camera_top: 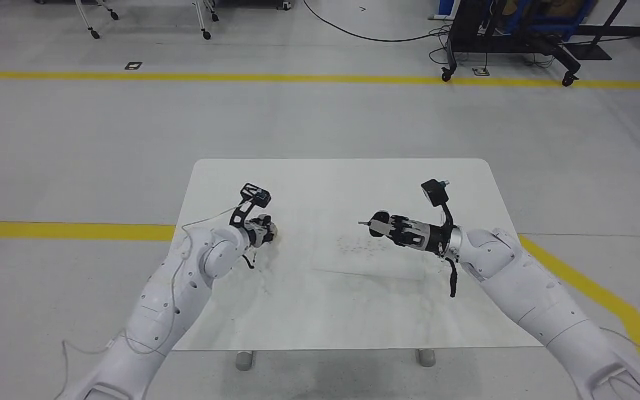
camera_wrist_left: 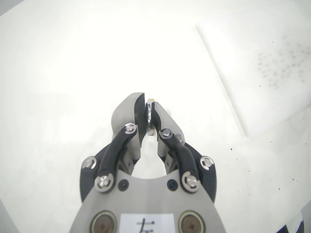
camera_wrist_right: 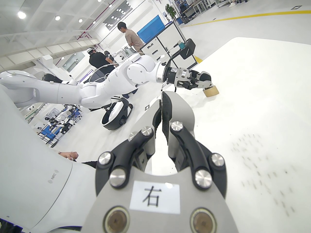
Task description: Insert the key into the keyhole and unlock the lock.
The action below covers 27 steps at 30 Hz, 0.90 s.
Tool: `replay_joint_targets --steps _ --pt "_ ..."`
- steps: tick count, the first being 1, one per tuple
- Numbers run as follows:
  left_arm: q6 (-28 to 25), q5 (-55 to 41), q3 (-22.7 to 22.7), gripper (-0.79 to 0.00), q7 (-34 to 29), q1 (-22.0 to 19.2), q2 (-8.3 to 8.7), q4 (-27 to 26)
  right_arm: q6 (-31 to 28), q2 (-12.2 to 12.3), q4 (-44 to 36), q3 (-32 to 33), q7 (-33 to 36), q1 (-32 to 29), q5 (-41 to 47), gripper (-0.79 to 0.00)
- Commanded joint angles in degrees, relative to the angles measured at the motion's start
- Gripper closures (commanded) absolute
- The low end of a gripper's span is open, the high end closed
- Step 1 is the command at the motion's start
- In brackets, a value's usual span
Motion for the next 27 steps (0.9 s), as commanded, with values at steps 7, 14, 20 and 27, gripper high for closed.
replay_joint_targets --steps 7,14,20,27 --pt "1.0 0.2 -0.1 0.000 0.4 -0.2 -0.34 0.9 0.0 0.0 0.0 0.0 0.0 0.0 0.0 0.000" --pt "2.4 -0.3 -0.8 0.000 4.0 0.3 -0.68 1.1 0.0 0.0 0.0 0.0 0.0 0.0 0.0 0.000" --pt "-0.7 -6.1 -3.0 0.000 8.5 1.4 -0.83 0.5 0.0 0.0 0.0 0.0 0.0 0.0 0.0 0.000" --pt "-15.6 -27.2 -9.9 0.000 10.2 4.0 -0.27 0.4 0.0 0.0 0.0 0.0 0.0 0.0 0.0 0.000"
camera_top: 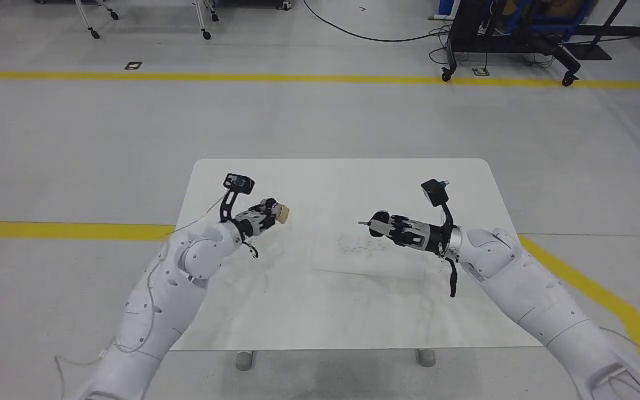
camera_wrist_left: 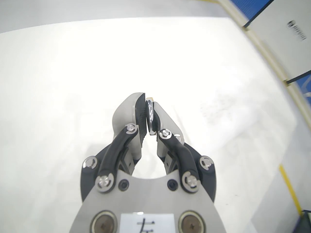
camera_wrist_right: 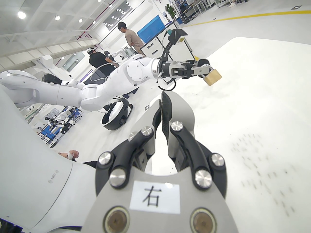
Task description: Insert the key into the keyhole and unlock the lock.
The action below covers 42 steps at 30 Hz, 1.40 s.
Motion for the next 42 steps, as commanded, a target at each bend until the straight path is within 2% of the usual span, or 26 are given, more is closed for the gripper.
replay_joint_targets --steps 1,9,13,17,20,26,30,33,37,42 --pt "-5.9 -8.3 -1.8 0.000 -1.0 0.5 0.16 0.5 0.0 0.0 0.0 0.0 0.0 0.0 0.0 0.000" --pt "-5.9 -9.2 -1.7 0.000 -0.8 0.9 0.09 0.3 0.0 0.0 0.0 0.0 0.0 0.0 0.0 0.000" --pt "-8.7 -22.4 -1.2 0.000 -5.0 1.4 -0.46 1.7 0.8 -0.1 -0.7 0.0 -0.6 -0.3 -0.1 0.000" --pt "-10.6 -42.9 -0.1 0.000 -15.9 -1.1 -1.38 7.5 2.1 -1.2 -2.9 -0.6 -3.5 -0.3 -1.8 0.000" --pt "-10.1 -53.2 0.7 0.000 -23.8 -3.8 -1.99 12.7 0.9 -2.7 -3.1 -1.8 -7.1 0.5 -2.9 0.000" --pt "-10.1 -62.6 2.1 0.000 -30.5 -7.0 -3.14 19.2 2.6 -6.3 -1.3 -4.6 -14.8 3.4 -9.1 0.000" --pt "-6.6 -70.1 2.5 0.000 -36.0 -8.5 -3.91 23.2 3.1 -8.9 -1.0 -6.8 -20.2 4.7 -15.1 0.000" --pt "-5.1 -73.8 2.7 0.000 -39.4 -9.9 -4.45 26.2 3.8 -10.7 -0.7 -8.2 -24.1 5.6 -20.7 0.000" --pt "-4.3 -78.4 3.0 0.000 -43.8 -11.1 -5.27 28.9 1.5 -12.9 0.6 -10.2 -27.4 6.1 -25.3 0.000" --pt "-4.7 -80.2 3.4 0.000 -46.5 -12.7 -6.03 32.1 0.0 -15.5 3.2 -11.5 -33.1 6.9 -32.0 0.000"
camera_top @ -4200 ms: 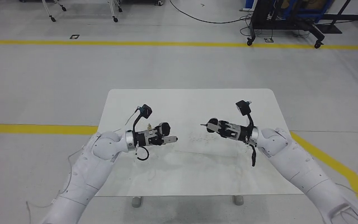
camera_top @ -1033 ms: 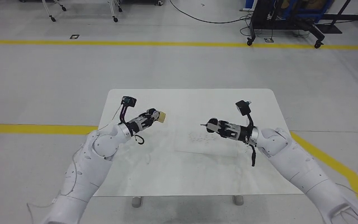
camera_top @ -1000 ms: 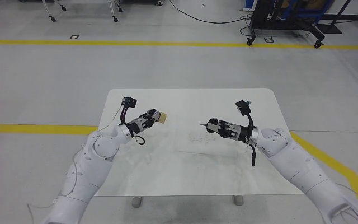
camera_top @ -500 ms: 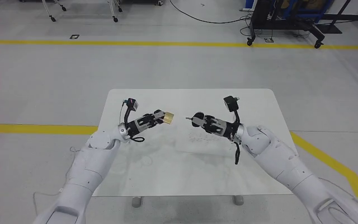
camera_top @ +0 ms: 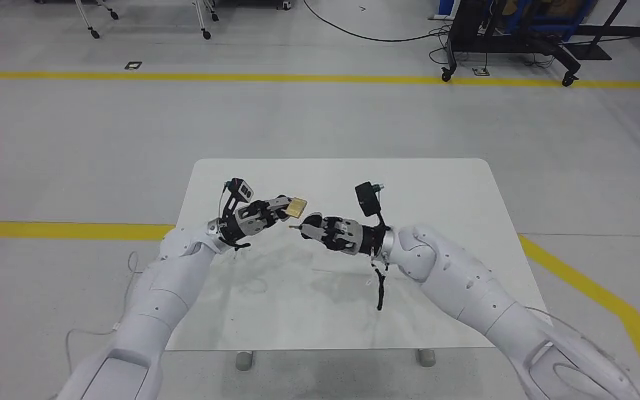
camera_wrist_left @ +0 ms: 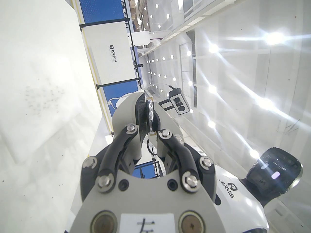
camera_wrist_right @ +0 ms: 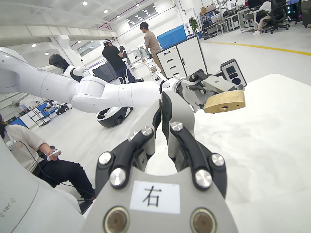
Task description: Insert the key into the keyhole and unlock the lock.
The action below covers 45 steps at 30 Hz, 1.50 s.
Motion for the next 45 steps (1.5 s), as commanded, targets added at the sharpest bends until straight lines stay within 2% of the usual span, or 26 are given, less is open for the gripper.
replay_joint_targets --steps 1,9,15,22,28,33,37,42,45 --pt "-0.3 -0.3 0.2 0.000 -0.6 -0.5 -0.27 1.0 -0.4 -0.9 0.9 -0.1 -3.2 0.1 -2.7 0.000" --pt "0.1 -3.3 0.1 0.000 -3.9 -1.5 -1.22 3.9 0.8 -4.5 4.3 -0.8 -14.7 0.0 -14.3 0.000" --pt "0.3 -4.2 0.0 0.000 -5.2 -1.9 -1.67 5.0 4.1 -6.8 8.6 -0.9 -21.3 0.9 -20.2 0.000" --pt "0.3 -2.6 -0.3 0.000 -5.2 -2.0 -1.72 4.3 4.7 -8.5 13.5 0.8 -28.2 1.3 -20.7 0.000" --pt "-0.1 -0.8 -0.6 0.000 -4.8 -1.8 -1.57 3.3 3.8 -9.3 16.1 2.6 -31.5 1.7 -21.2 0.000" --pt "-1.6 2.3 -1.0 0.000 -3.3 -1.4 -1.11 0.9 0.7 -9.3 17.6 5.2 -34.0 1.8 -20.5 0.000" --pt "-2.8 5.8 -1.3 0.000 -2.1 -0.4 -0.41 -3.1 -0.4 -8.9 18.7 7.4 -33.5 1.7 -18.0 0.000" --pt "-3.1 10.8 -0.6 0.000 -1.9 2.0 0.73 -11.2 -0.4 -8.7 19.5 8.1 -25.5 2.4 -11.2 0.000" --pt "-3.0 12.7 0.1 0.000 -1.9 3.1 1.41 -14.4 -0.4 -8.7 18.8 7.7 -20.9 2.3 -6.9 0.000"
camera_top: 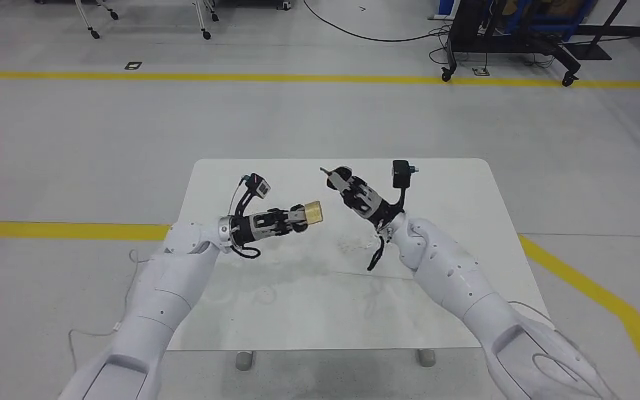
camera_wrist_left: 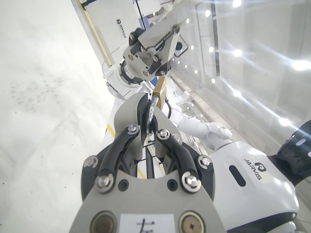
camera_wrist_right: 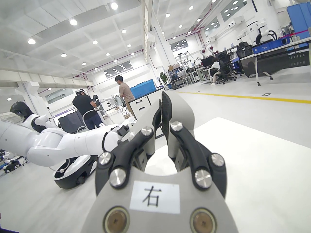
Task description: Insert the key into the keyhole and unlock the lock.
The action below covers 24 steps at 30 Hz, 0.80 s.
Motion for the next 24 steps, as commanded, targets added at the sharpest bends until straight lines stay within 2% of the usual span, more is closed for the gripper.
replay_joint_targets --steps 1,10,18,24 --pt "0.0 0.6 0.4 0.000 0.0 0.6 0.41 -1.6 0.0 0.0 -0.1 -0.2 3.1 -0.1 2.8 0.000" --pt "-0.2 -1.0 1.6 0.000 0.2 0.7 1.42 -1.7 0.0 -0.1 -1.8 -1.2 15.1 0.0 13.9 0.000" --pt "-0.7 -2.6 2.4 0.000 0.7 -0.1 1.85 0.0 0.0 0.9 -5.0 -0.7 23.6 -0.9 20.2 0.000" --pt "-0.7 -4.7 2.3 0.000 0.8 -0.3 2.11 1.3 0.0 2.1 -9.3 -0.8 32.7 -1.9 24.8 0.000"
